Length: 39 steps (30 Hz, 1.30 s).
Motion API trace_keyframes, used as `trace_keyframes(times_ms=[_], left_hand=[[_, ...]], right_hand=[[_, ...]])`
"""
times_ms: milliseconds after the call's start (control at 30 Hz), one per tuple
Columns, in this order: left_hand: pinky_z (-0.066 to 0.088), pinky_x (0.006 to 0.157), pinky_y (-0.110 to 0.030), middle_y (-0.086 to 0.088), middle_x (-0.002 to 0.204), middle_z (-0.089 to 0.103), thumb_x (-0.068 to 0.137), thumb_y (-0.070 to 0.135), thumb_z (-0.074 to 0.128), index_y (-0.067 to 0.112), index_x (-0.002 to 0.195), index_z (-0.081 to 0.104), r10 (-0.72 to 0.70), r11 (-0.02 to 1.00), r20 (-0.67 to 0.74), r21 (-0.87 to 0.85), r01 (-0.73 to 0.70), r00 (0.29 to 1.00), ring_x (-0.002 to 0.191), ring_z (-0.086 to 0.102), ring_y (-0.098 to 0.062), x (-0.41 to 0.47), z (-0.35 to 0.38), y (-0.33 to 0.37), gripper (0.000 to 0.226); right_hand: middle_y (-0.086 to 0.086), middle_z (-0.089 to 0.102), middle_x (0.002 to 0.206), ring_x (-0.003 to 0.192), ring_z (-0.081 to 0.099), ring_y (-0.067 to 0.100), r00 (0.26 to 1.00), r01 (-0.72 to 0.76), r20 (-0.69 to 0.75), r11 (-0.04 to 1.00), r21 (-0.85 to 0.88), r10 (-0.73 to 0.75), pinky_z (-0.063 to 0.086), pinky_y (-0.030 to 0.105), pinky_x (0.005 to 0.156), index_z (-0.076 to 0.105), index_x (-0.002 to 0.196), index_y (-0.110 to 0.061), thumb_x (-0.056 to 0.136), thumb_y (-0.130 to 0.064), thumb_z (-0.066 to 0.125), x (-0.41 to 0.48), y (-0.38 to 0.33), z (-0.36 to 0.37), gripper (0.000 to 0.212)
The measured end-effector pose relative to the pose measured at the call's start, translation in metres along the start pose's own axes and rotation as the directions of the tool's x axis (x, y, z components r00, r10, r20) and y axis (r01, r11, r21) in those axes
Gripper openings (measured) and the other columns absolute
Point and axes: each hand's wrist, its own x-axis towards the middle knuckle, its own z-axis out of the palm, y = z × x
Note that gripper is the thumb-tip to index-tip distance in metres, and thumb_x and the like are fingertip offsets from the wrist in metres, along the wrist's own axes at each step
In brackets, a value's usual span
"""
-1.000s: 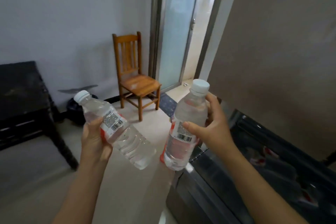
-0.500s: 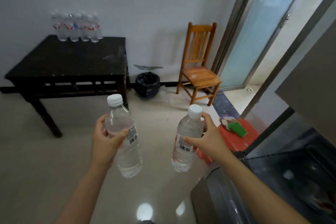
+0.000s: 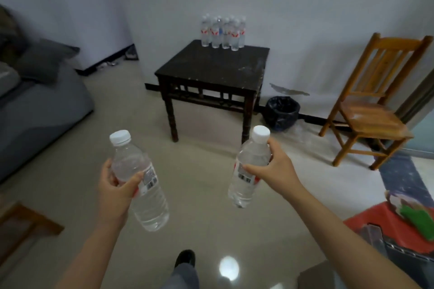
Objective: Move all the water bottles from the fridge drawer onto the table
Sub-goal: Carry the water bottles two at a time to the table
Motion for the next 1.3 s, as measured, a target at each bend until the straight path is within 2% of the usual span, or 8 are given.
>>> trace_keyframes(times_ms=[200, 467, 633, 700, 767, 1000, 1133, 1300], left_hand=[[0.051, 0.063, -0.007, 0.008, 0.095, 0.059, 0.080, -0.005, 0.062, 0.018, 0.120, 0.046, 0.005, 0.999, -0.218, 0.050, 0.006, 0.976, 0.073, 0.063, 0.007, -0.002, -0.057, -0.001, 0.049], [0.050, 0.059, -0.007, 0.007, 0.095, 0.059, 0.080, -0.005, 0.060, 0.026, 0.106, 0.049, -0.005, 0.995, -0.341, 0.096, 0.040, 0.940, 0.071, 0.062, 0.006, 0.005, -0.116, -0.006, 0.042], [0.053, 0.068, -0.014, -0.009, 0.111, 0.058, 0.077, -0.006, 0.064, 0.022, 0.116, 0.050, -0.033, 0.993, -0.313, 0.100, 0.068, 0.949, 0.087, 0.059, -0.008, 0.026, -0.162, -0.017, 0.049], [0.052, 0.069, -0.013, -0.006, 0.107, 0.061, 0.068, 0.011, 0.075, 0.031, 0.106, 0.052, -0.046, 0.993, -0.283, 0.092, 0.075, 0.958, 0.085, 0.060, -0.007, 0.040, -0.183, -0.020, 0.049], [0.052, 0.068, -0.014, 0.004, 0.099, 0.062, 0.051, 0.032, 0.074, 0.037, 0.098, 0.053, -0.079, 0.990, -0.258, 0.091, 0.106, 0.963, 0.081, 0.062, -0.003, 0.055, -0.203, -0.023, 0.052], [0.056, 0.072, -0.023, 0.001, 0.104, 0.063, 0.044, 0.042, 0.070, 0.035, 0.104, 0.054, -0.072, 0.987, -0.216, 0.125, 0.100, 0.974, 0.093, 0.062, -0.015, 0.118, -0.271, -0.035, 0.063], [0.051, 0.067, -0.009, 0.011, 0.102, 0.059, 0.045, 0.044, 0.067, 0.035, 0.107, 0.050, -0.031, 0.983, -0.197, 0.173, 0.066, 0.980, 0.087, 0.061, 0.003, 0.155, -0.300, -0.029, 0.065], [0.052, 0.082, -0.039, -0.002, 0.112, 0.062, 0.048, 0.039, 0.071, 0.023, 0.121, 0.050, -0.071, 0.984, -0.213, 0.145, 0.103, 0.975, 0.101, 0.062, -0.018, 0.201, -0.326, -0.033, 0.078]], right_hand=[[-0.007, 0.058, 0.109, 0.103, 0.058, 0.016, 0.990, 0.080, 0.115, 0.997, 0.024, -0.082, 0.052, 0.036, 0.085, 0.046, 0.120, -0.030, 0.063, -0.021, 0.081, 0.019, -0.024, 0.040, 0.068], [-0.025, 0.053, 0.097, 0.091, 0.056, 0.002, 0.939, 0.180, 0.300, 0.983, -0.020, -0.166, 0.047, 0.022, 0.078, 0.036, 0.110, -0.048, 0.063, -0.024, 0.079, 0.026, -0.055, 0.108, 0.067], [-0.019, 0.056, 0.101, 0.090, 0.058, 0.002, 0.922, 0.154, 0.360, 0.988, 0.005, -0.145, 0.048, 0.016, 0.065, 0.037, 0.103, -0.052, 0.063, -0.022, 0.080, 0.028, -0.073, 0.167, 0.066], [-0.016, 0.057, 0.102, 0.089, 0.059, 0.003, 0.923, 0.135, 0.363, 0.991, 0.011, -0.130, 0.051, 0.017, 0.062, 0.039, 0.107, -0.048, 0.062, -0.021, 0.080, 0.030, -0.080, 0.191, 0.066], [-0.015, 0.058, 0.102, 0.091, 0.059, 0.004, 0.926, 0.122, 0.359, 0.993, 0.000, -0.114, 0.054, 0.022, 0.071, 0.040, 0.104, -0.048, 0.062, -0.021, 0.080, 0.034, -0.090, 0.212, 0.064], [-0.012, 0.059, 0.104, 0.094, 0.060, 0.009, 0.937, 0.135, 0.334, 0.989, -0.065, -0.106, 0.052, 0.031, 0.081, 0.041, 0.114, -0.039, 0.061, -0.025, 0.080, 0.067, -0.122, 0.284, 0.067], [-0.014, 0.056, 0.100, 0.090, 0.058, 0.006, 0.934, 0.153, 0.334, 0.987, -0.045, -0.130, 0.050, 0.025, 0.075, 0.041, 0.115, -0.035, 0.064, -0.021, 0.080, 0.087, -0.144, 0.334, 0.067], [-0.017, 0.058, 0.096, 0.087, 0.059, 0.002, 0.917, 0.183, 0.364, 0.983, -0.022, -0.162, 0.050, 0.022, 0.072, 0.043, 0.106, -0.038, 0.064, -0.017, 0.080, 0.112, -0.166, 0.381, 0.060]])
